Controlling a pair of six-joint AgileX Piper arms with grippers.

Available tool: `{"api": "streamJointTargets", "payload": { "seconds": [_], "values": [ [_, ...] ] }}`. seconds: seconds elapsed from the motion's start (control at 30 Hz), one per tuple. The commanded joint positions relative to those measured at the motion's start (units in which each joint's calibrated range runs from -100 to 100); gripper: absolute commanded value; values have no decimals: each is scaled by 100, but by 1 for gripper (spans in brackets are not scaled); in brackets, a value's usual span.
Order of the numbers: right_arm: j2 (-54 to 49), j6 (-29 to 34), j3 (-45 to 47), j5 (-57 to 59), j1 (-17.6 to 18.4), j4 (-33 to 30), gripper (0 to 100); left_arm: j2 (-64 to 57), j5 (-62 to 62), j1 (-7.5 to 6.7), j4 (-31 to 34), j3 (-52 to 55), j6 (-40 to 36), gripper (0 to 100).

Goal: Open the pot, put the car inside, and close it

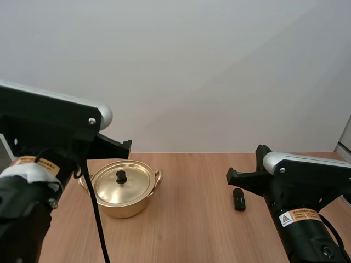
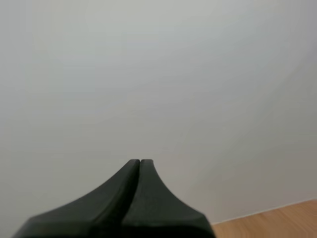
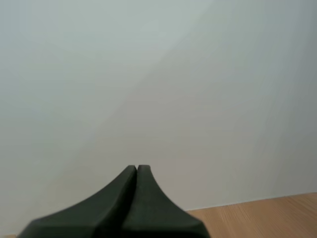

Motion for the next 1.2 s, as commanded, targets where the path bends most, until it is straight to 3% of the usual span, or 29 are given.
{"api": "streamJointTargets", "payload": {
  "seconds": [0.0,0.1,0.3,0.57,0.8,1.03,1.17],
  "values": [
    [0,-1,0,131,-2,-2361,0,934,3397,48,-825,-756,998,0],
    [0,-1,0,384,-2,-2598,0,1860,4536,91,-1291,-1250,1091,0],
    [0,-1,0,770,-2,-3662,0,3728,5035,89,-1605,-1981,1091,0],
    [0,-1,0,938,-2,-5735,0,5900,6764,89,-1501,-3050,1218,0],
    [0,-1,0,995,-2,-5981,0,6982,7481,89,-1083,-3312,1218,0],
    [0,-1,0,1145,-2,-5969,0,7302,7357,89,-511,-3312,1189,0],
    [0,-1,0,1160,-2,-5941,0,7302,6985,89,132,-3327,939,0]
  ]
}}
